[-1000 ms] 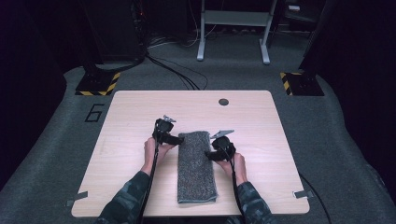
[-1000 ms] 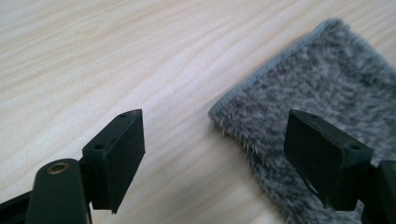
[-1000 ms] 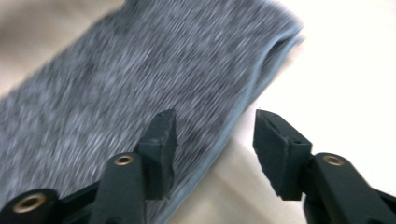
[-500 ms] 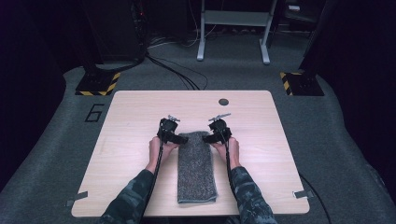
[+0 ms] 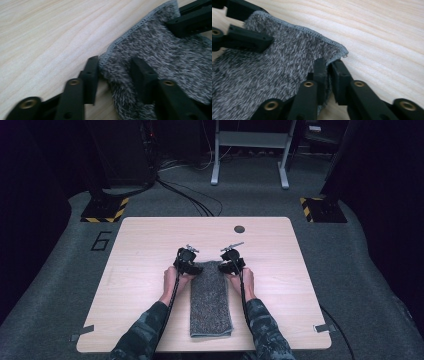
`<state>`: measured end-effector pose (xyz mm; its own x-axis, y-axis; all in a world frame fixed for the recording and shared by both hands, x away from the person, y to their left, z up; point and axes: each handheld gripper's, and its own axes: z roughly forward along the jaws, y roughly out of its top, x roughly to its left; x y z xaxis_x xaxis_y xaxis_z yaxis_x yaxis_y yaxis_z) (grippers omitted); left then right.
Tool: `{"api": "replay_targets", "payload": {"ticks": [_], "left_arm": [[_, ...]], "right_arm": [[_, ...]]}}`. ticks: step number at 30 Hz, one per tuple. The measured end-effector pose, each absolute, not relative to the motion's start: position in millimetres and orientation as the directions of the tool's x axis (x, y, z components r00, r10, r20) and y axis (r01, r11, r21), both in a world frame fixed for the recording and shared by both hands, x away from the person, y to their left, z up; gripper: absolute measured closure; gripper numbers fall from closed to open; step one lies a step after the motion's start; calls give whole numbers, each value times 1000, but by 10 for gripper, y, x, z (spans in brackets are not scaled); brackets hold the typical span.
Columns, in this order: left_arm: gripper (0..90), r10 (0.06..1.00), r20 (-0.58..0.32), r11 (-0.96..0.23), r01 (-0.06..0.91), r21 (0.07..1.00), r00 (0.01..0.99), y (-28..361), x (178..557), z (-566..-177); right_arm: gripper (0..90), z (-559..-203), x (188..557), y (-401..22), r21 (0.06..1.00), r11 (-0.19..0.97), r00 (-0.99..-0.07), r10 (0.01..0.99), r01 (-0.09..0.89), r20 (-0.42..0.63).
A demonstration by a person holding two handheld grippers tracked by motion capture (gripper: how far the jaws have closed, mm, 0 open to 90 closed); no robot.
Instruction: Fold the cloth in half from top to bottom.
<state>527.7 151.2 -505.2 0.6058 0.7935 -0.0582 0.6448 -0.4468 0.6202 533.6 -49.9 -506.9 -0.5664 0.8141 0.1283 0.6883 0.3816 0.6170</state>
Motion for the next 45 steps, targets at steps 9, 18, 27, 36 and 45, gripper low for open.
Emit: {"api": "replay_targets", "payload": {"ticks": [9,18,27,36,45], "left_arm": [[835,774,-68,-441,613,656,630,1501,5261,-4996],[842,770,-36,-424,554,716,637,1492,5249,-4802],[842,767,-20,-410,514,753,641,1503,5269,-4632],[842,779,-10,-356,455,816,627,1553,5261,-4410],[839,760,20,-333,363,870,650,1644,5128,-4165]], "right_arm": [[880,-5021,5307,-516,638,380,-571,813,670,115],[882,-4836,5281,-613,690,365,-574,814,625,89],[882,-4664,5294,-671,726,353,-574,816,590,69],[882,-4393,5286,-656,775,361,-582,813,519,11],[881,-4061,5157,-664,840,363,-612,789,402,-48]]}}
